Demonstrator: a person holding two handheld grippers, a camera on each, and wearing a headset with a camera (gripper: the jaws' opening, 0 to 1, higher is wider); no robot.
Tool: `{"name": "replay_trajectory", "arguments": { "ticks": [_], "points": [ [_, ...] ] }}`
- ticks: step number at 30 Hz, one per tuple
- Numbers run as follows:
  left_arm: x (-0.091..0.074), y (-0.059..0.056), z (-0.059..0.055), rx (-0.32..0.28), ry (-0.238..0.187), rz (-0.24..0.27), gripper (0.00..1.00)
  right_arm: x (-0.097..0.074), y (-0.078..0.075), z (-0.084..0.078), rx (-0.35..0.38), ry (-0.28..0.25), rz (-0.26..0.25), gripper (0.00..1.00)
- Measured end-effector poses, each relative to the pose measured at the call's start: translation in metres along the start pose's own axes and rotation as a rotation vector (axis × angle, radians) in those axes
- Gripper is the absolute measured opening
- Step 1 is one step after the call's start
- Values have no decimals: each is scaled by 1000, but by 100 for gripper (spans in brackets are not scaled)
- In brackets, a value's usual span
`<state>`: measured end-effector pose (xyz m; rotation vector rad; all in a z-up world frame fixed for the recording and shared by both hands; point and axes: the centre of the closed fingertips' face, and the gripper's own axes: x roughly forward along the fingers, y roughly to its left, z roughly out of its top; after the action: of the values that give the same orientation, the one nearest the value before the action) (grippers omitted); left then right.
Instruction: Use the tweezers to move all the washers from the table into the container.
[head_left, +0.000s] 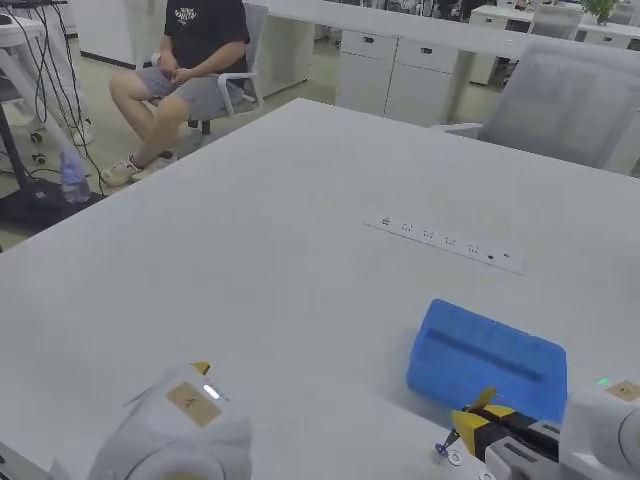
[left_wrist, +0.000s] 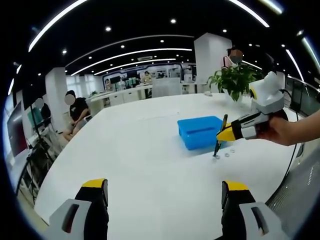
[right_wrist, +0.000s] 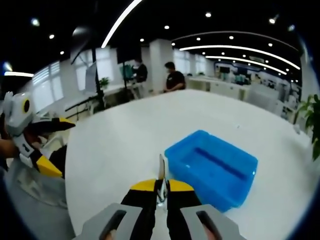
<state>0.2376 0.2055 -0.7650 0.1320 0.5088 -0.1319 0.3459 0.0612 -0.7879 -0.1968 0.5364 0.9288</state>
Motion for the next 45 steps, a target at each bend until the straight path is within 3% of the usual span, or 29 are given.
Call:
{"name": "replay_trajectory", "arguments": {
  "ticks": [9,13,16,20,30,41,42,45],
  "points": [
    [0,-1,0,3,1,-5,96,-17,-13,46,-27,-97,-34,3],
    [0,-2,0,5,2,-6,96,-11,-28,54,-40,-110,-60,3],
    [0,-1,-1,3,4,-4,96,-8,-38,62,-10,-142,-80,3],
    [1,-1,-1,2,6,-3,96,4,-48,67,5,-148,-95,3],
    [1,0,-4,2,20,-2,95,41,-67,41,-11,-70,-135,3],
    [1,1,-4,0,24,3,95,53,-65,23,10,-25,-133,3],
    [1,1,-5,1,29,3,95,52,-66,26,16,-46,-137,3],
    [2,1,-5,2,32,1,95,53,-66,25,19,-37,-137,3]
  ]
}}
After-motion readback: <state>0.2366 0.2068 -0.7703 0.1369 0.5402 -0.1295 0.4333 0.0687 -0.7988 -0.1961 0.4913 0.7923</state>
